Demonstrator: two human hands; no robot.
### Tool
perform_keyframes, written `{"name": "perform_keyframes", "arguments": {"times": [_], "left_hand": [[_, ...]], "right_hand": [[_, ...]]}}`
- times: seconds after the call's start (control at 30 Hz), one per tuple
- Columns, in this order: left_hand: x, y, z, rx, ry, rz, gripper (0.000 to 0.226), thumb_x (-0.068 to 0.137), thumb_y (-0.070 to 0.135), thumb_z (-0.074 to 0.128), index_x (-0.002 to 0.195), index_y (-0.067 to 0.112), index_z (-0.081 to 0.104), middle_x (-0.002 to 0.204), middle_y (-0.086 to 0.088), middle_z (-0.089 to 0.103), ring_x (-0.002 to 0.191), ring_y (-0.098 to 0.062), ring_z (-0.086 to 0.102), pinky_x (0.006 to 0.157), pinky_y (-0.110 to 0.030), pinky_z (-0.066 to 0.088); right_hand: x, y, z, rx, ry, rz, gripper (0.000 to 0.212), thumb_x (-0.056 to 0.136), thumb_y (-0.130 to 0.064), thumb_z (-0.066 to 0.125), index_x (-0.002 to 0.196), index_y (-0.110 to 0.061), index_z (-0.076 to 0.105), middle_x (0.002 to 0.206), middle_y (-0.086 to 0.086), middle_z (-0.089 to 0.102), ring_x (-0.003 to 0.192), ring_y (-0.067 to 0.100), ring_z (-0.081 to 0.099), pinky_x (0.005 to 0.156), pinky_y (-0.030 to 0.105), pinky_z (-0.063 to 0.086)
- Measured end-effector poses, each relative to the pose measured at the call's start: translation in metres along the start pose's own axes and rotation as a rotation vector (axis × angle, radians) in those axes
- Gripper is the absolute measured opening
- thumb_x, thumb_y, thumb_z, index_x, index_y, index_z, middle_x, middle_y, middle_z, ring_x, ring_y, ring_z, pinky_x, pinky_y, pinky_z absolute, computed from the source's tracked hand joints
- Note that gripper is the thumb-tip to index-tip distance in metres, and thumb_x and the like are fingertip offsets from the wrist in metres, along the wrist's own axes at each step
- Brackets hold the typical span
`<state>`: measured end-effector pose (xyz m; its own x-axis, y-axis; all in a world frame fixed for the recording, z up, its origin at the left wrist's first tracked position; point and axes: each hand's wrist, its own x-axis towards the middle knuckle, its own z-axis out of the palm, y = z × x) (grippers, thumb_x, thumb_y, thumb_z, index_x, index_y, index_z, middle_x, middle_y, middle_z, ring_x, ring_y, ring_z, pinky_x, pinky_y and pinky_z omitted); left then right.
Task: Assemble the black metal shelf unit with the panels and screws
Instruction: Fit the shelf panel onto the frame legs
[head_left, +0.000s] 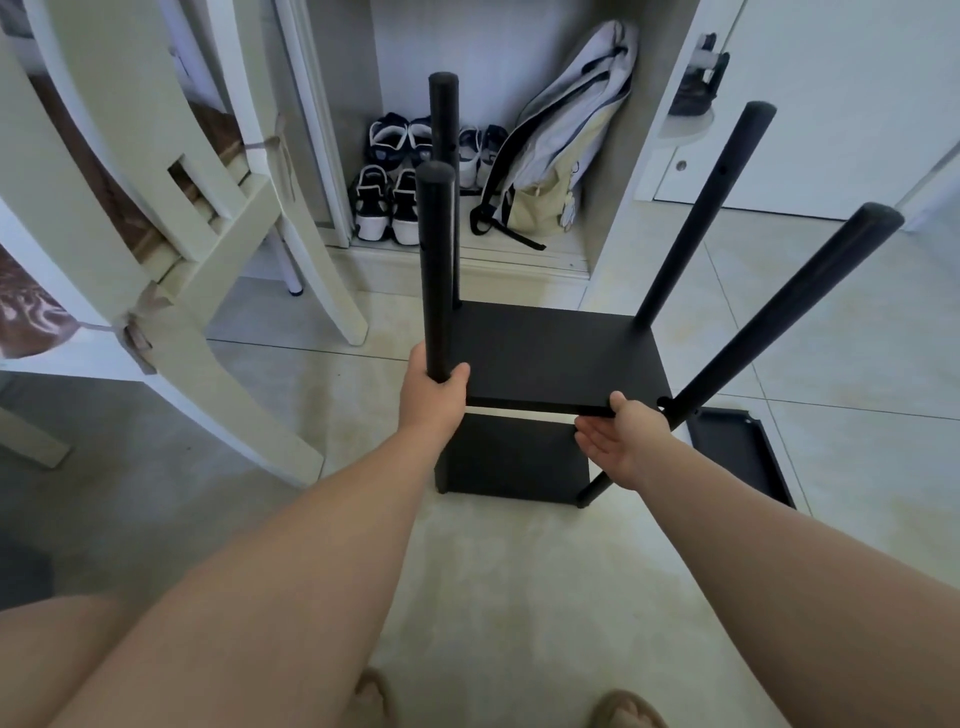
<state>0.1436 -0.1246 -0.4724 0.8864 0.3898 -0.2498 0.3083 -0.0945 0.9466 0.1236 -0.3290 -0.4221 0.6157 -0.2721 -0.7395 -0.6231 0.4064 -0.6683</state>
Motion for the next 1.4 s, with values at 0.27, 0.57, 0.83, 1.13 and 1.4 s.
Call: {"name": "perform_keyframes", "arguments": {"times": [0.27,0.57,0.83,1.13,1.4], "left_hand": [[-0.007,0.014,0.007,-0.009,0.044,-0.026,0.028,0.097,0.023,0.062,0.118,0.032,0.045,0.098,0.015,0.052,0.09,-0.008,0.05,0.059,-0.013,0.034],[-0.03,0.07,0.004,0.143,0.0,0.105,0.035,0.097,0.018,0.056,0.131,0.024,0.046,0.109,0.003,0.058,0.08,-0.006,0.055,0.057,-0.021,0.036],[-0.062,0.109,0.033,0.555,-0.047,0.327,0.054,0.095,0.016,0.055,0.145,0.023,0.036,0.116,-0.008,0.063,0.106,-0.032,0.061,0.092,-0.051,0.052],[-0.075,0.093,0.062,1.009,-0.027,0.363,0.059,0.091,0.021,0.058,0.146,0.024,0.036,0.109,-0.008,0.062,0.107,-0.032,0.058,0.091,-0.044,0.044],[-0.048,0.08,0.08,1.05,-0.096,0.398,0.06,0.091,0.023,0.064,0.142,0.023,0.034,0.099,-0.006,0.051,0.104,-0.031,0.054,0.089,-0.041,0.038]], "right_hand": [[-0.016,-0.011,-0.009,-0.354,0.003,-0.049,0.018,0.105,-0.025,0.05,0.097,-0.01,0.056,0.092,0.01,0.067,0.081,0.021,0.068,0.063,0.033,0.055],[-0.086,-0.061,-0.052,-1.206,0.019,-0.782,0.041,0.104,-0.037,0.051,0.139,-0.016,0.053,0.133,0.001,0.061,0.118,0.021,0.058,0.096,0.033,0.046],[-0.147,-0.088,-0.103,-1.191,0.114,-1.582,0.05,0.094,-0.013,0.067,0.142,-0.013,0.054,0.143,0.005,0.053,0.136,0.026,0.043,0.111,0.043,0.037],[-0.11,-0.098,-0.111,-1.642,0.278,-1.506,0.05,0.1,-0.036,0.055,0.148,-0.027,0.044,0.147,-0.004,0.052,0.138,0.023,0.043,0.114,0.041,0.022],[-0.029,-0.105,-0.086,-1.987,0.131,-1.342,0.034,0.105,-0.051,0.039,0.127,-0.029,0.054,0.105,-0.006,0.062,0.097,0.023,0.058,0.085,0.038,0.036]]}}
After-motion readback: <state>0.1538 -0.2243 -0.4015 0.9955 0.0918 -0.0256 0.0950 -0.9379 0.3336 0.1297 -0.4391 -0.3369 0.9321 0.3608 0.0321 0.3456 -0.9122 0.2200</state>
